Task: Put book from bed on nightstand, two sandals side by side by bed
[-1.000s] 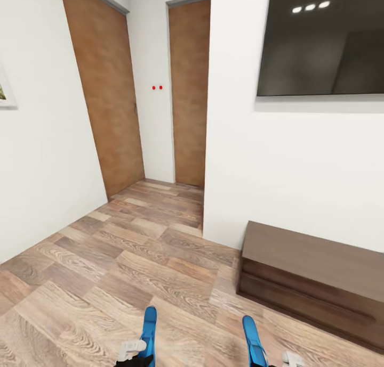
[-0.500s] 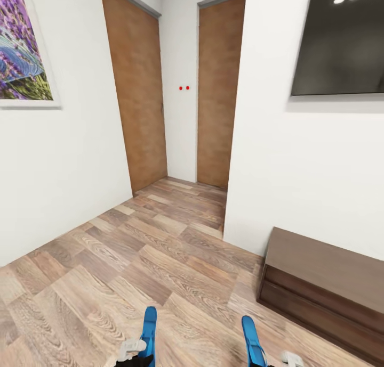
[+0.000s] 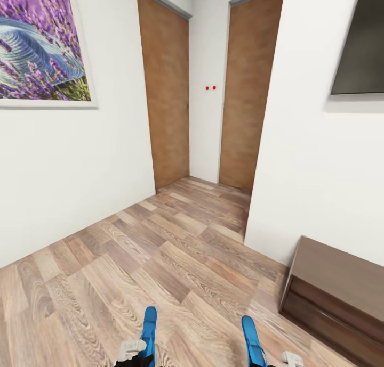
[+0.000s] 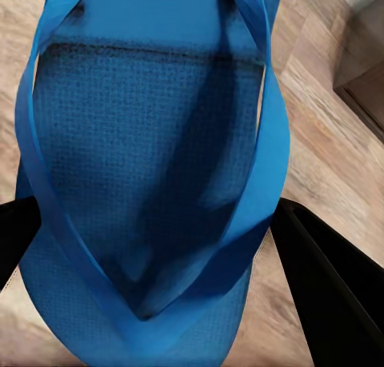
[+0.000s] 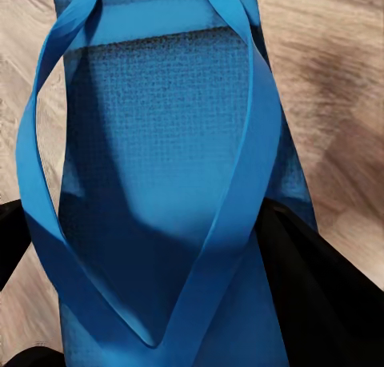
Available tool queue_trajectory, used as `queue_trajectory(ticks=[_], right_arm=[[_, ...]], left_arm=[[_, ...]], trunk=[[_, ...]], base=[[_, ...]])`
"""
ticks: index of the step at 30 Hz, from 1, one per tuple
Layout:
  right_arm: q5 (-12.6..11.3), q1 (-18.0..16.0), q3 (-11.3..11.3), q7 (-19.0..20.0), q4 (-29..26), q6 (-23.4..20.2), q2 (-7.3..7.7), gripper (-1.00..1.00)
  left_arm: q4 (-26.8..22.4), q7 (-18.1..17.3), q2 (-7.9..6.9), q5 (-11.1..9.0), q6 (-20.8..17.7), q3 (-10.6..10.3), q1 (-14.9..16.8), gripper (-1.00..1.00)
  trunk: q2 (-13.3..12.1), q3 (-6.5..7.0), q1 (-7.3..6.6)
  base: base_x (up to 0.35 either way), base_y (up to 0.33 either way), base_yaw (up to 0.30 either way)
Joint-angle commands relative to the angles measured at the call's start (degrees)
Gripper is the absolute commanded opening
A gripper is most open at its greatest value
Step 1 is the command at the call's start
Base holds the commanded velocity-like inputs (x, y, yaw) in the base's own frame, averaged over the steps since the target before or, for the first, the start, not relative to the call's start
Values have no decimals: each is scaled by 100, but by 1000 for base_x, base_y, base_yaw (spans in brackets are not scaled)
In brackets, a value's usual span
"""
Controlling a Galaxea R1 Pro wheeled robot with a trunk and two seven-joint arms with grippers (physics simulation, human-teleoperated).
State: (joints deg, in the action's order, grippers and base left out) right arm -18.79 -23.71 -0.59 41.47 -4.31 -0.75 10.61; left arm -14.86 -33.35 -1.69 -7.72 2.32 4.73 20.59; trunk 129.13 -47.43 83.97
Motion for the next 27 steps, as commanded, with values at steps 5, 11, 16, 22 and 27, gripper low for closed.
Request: queue_trajectory(ticks=[5,11,16,22,27], right_arm=[[-28,-1,-12,19,1,-13,2,-100],[-28,-2,-12,19,1,-13,2,-100],[-28,-2,-12,19,1,-13,2,-100],[-28,-2,-12,19,1,-13,2,-100],[-28,-2,-12,19,1,-13,2,-100]], left_arm=[[10,-31,2,-2,6,37,6,-100],[10,-31,2,-2,6,37,6,-100],[10,-31,2,-2,6,37,6,-100],[10,-31,2,-2,6,37,6,-100],[10,-31,2,-2,6,37,6,-100]], trunk=[[2,-6,-1],[2,-6,-1],[2,-6,-1],[2,-6,-1],[2,-6,-1]], base=[[0,0,293],[0,0,293],[0,0,293],[0,0,293],[0,0,293]])
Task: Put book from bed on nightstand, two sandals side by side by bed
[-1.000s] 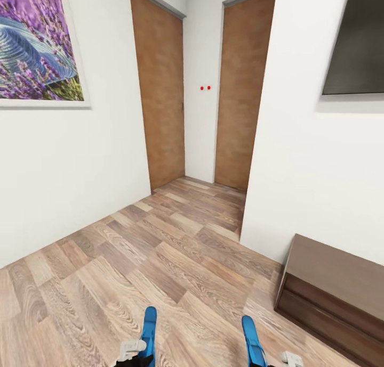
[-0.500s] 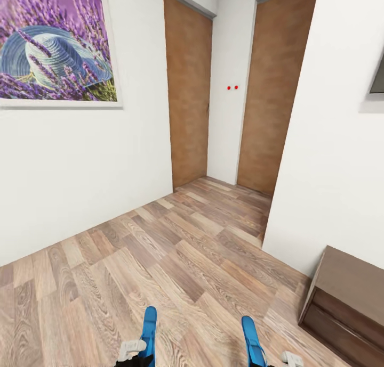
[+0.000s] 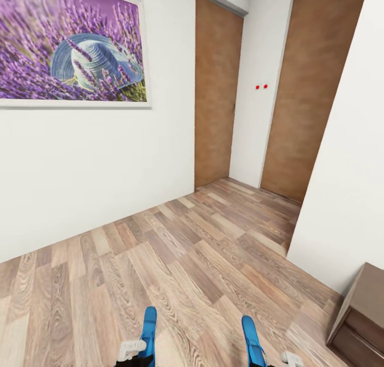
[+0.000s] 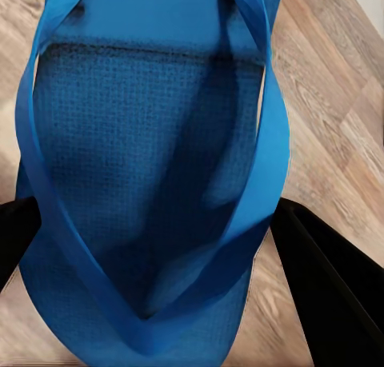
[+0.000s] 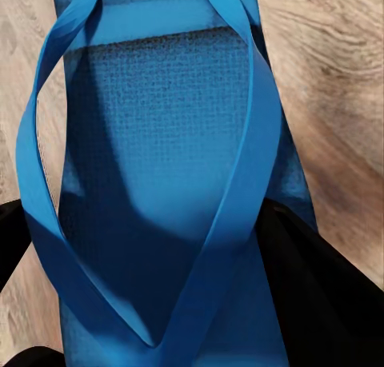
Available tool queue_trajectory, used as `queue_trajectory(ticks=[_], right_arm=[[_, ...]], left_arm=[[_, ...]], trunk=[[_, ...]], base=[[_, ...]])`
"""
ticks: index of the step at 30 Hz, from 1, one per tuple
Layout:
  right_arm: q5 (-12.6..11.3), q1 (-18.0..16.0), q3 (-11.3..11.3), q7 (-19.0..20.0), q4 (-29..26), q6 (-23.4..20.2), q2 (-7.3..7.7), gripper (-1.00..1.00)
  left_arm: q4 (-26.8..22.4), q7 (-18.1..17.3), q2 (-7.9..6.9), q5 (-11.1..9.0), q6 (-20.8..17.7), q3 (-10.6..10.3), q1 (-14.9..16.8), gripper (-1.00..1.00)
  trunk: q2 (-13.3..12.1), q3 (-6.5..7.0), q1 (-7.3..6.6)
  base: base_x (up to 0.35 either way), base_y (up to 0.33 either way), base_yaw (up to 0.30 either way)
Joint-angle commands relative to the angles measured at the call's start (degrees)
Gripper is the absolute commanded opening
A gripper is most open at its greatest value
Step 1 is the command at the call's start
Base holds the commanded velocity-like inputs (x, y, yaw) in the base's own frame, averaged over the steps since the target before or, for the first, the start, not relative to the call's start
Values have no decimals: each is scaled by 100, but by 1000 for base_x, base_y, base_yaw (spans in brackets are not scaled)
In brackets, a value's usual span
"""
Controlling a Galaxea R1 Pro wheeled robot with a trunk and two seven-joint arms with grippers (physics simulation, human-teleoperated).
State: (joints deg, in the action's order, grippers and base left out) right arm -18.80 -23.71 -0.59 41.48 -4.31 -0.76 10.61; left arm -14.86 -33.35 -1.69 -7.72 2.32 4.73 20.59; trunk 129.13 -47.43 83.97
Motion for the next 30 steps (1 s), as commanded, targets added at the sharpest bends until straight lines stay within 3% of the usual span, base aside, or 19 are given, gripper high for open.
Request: queue_trajectory(ticks=[1,30], right_arm=[[-27,-2,-12,18,1,-12,2,-100],[-27,-2,-12,18,1,-12,2,-100]], left_arm=[[10,-31,2,-2,6,37,6,-100],[10,-31,2,-2,6,37,7,-100]], trunk=[[2,-6,-1],[2,-6,-1]], base=[[0,0,293],[0,0,293]])
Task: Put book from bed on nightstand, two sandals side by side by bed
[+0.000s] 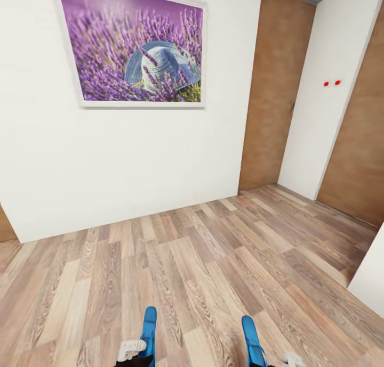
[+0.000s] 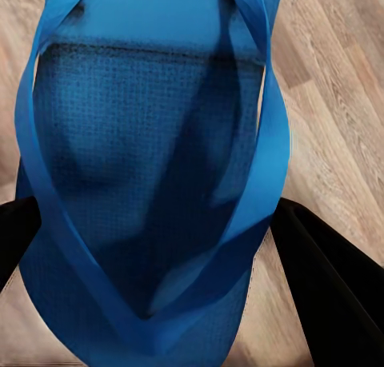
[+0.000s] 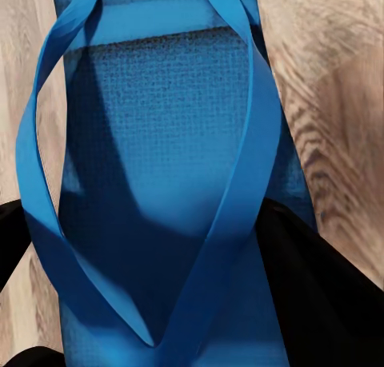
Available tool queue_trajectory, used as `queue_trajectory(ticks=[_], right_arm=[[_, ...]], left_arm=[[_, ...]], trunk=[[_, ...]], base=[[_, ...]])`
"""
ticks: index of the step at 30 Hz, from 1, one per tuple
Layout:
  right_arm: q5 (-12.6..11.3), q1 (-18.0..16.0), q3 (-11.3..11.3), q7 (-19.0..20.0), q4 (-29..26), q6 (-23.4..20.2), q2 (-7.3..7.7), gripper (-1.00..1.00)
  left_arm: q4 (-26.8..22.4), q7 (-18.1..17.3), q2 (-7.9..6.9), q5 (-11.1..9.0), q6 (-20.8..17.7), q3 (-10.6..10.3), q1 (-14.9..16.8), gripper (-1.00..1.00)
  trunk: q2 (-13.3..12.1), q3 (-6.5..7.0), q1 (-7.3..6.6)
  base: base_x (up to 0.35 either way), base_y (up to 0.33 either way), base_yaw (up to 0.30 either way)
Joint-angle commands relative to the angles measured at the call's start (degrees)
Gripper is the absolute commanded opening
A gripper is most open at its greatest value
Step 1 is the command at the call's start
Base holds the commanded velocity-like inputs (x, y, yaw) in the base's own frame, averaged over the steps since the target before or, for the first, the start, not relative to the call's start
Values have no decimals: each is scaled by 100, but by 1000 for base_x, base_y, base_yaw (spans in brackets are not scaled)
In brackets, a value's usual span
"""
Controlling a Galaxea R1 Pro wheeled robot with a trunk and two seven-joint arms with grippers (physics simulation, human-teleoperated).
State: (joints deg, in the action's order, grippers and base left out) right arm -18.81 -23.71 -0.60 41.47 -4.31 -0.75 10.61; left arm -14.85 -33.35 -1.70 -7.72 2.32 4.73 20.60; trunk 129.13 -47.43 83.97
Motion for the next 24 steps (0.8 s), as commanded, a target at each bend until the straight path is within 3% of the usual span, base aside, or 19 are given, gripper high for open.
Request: queue_trajectory(ticks=[1,24], right_arm=[[-26,-2,-10,19,1,-13,2,-100],[-26,-2,-10,19,1,-13,2,-100]], left_arm=[[11,-32,2,-2,6,37,6,-100],[9,-32,3,-2,6,37,6,-100]], trunk=[[2,-6,-1],[2,-6,-1]], base=[[0,0,293],[0,0,293]])
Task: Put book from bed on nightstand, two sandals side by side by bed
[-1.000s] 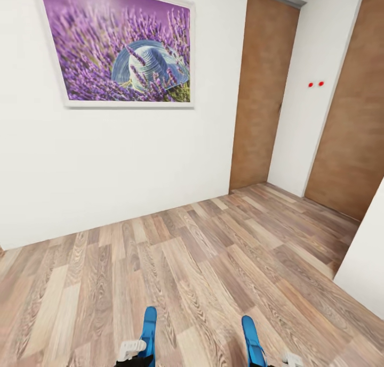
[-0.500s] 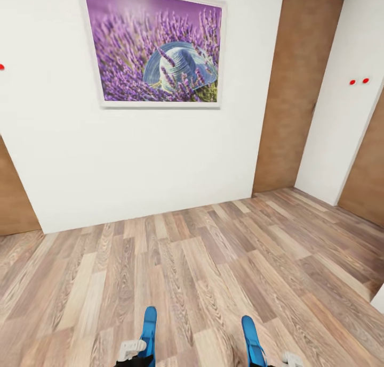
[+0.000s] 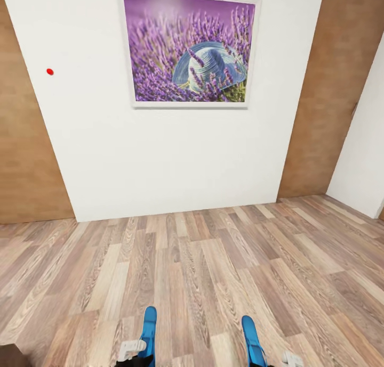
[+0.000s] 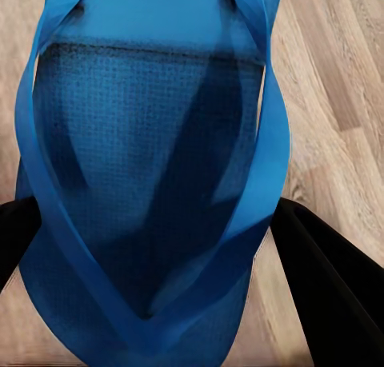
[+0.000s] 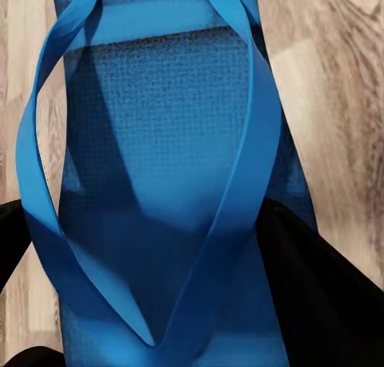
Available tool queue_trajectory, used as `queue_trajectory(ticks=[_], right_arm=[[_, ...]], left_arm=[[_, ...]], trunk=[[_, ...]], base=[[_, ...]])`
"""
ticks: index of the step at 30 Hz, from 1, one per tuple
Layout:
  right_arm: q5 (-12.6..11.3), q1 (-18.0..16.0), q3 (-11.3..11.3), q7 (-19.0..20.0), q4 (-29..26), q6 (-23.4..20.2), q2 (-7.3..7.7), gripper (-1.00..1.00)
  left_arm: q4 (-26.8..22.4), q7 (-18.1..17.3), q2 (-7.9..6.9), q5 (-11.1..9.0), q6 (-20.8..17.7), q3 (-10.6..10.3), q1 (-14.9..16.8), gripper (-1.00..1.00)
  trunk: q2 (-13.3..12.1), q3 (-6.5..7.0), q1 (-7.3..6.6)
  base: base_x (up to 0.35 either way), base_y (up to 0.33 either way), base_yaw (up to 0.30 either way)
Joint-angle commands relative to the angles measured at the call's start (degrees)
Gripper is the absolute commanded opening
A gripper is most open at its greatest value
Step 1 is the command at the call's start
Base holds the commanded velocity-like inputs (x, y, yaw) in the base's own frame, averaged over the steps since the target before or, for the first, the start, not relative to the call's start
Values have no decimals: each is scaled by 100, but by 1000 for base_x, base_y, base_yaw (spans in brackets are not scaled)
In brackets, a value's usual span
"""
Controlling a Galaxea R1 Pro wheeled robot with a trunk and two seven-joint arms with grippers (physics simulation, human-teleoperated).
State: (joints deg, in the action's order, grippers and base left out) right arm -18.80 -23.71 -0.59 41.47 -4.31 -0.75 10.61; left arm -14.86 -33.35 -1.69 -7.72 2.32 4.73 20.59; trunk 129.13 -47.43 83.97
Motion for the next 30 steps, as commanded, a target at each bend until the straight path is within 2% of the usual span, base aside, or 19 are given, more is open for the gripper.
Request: queue_trajectory(ticks=[1,13,30], right_arm=[[-27,-2,-12,19,1,-13,2,-100],[-27,0,-12,19,1,-13,2,-100],[-60,-2,-27,95,-17,-35,62,-100]], left_arm=[[9,-32,2,-2,6,37,6,-100],[10,-32,2,-2,6,37,6,-100],[10,-32,2,-2,6,37,7,-100]], trunk=[[2,-6,-1],[2,-6,-1],[2,-6,-1]], base=[[0,0,293],[0,0,256],[0,0,16]])
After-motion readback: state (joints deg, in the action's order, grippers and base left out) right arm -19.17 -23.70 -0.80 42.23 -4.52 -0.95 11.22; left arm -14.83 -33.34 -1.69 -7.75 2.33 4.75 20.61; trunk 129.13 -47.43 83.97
